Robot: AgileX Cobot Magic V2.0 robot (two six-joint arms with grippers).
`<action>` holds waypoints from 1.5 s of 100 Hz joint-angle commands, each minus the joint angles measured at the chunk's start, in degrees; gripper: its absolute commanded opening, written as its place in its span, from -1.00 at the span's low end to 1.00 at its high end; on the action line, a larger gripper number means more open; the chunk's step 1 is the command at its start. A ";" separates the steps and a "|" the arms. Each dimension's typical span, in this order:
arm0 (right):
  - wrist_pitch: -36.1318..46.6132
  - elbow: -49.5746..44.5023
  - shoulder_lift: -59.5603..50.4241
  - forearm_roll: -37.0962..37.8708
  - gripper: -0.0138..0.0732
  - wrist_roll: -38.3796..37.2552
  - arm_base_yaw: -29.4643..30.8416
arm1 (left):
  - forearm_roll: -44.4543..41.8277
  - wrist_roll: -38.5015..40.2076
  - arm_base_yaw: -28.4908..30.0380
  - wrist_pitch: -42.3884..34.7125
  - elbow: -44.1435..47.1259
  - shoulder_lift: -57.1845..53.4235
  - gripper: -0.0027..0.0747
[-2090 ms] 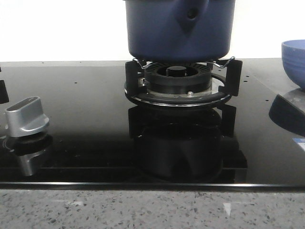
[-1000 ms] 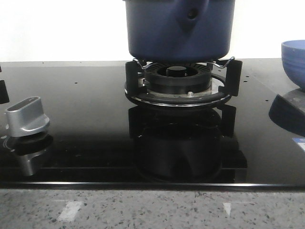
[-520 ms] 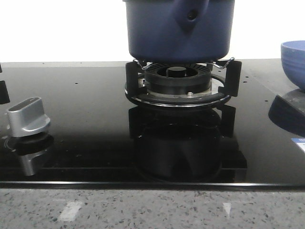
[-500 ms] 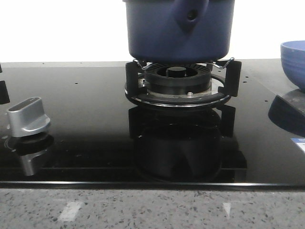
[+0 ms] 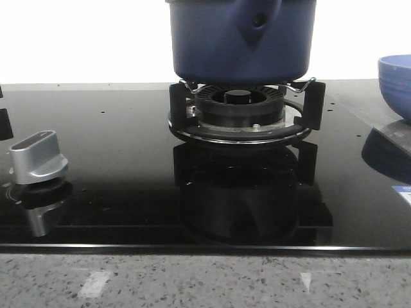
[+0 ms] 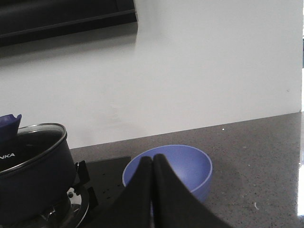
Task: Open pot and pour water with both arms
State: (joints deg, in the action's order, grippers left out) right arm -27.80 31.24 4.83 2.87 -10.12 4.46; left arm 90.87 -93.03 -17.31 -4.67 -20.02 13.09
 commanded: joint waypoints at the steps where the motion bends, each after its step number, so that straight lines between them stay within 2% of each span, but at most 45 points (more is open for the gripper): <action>1: 4.12 1.22 0.75 0.03 -0.85 0.54 -0.09 | 0.24 0.58 0.05 0.17 -1.16 0.39 -0.98; 74: 4.12 1.22 0.75 0.03 -0.85 0.54 -0.09 | 0.29 0.48 0.05 1.36 -1.19 0.50 -0.98; 100: 4.12 1.22 0.75 0.03 -0.85 0.54 -0.09 | 0.26 0.36 0.05 -1.69 -1.04 0.50 -0.98; 119: 4.12 1.22 0.75 0.03 -0.85 0.54 -0.09 | -1.35 0.23 0.05 -2.13 0.52 0.50 -0.98; 124: 4.12 1.22 0.75 0.03 -0.85 0.54 -0.09 | -4.97 1.42 0.05 -0.54 1.82 0.38 -0.98; 127: 4.12 1.22 0.75 0.03 -0.85 0.54 -0.09 | -13.93 5.32 0.17 1.37 2.51 0.38 -0.98; 129: 4.12 1.22 0.75 0.03 -0.85 0.54 -0.09 | -18.86 10.39 0.40 3.08 2.95 0.38 -0.98; 132: 4.12 1.22 0.75 0.03 -0.85 0.54 -0.09 | -32.20 19.94 0.90 5.17 3.26 0.38 -0.98; 136: 4.12 1.22 0.75 0.03 -0.85 0.54 -0.09 | -46.19 37.94 2.10 7.27 3.84 0.38 -0.98; 137: 4.12 1.22 0.75 0.03 -0.85 0.54 -0.09 | -51.88 44.23 2.35 8.07 4.01 0.38 -0.98; 141: 4.12 1.22 0.75 0.03 -0.85 0.54 -0.09 | -67.50 59.00 4.04 10.35 4.46 0.23 -0.98; 144: 4.12 1.22 0.75 0.03 -0.85 0.54 -0.09 | -75.28 70.81 5.31 12.88 4.77 0.07 -0.98; 150: 4.12 1.22 0.75 0.03 -0.85 0.54 -0.09 | -84.92 81.85 8.03 15.15 6.06 -0.86 -0.98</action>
State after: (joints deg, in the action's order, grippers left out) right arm -27.80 31.24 4.83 2.73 -10.02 4.46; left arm 27.67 -36.45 -12.74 7.98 -13.90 12.63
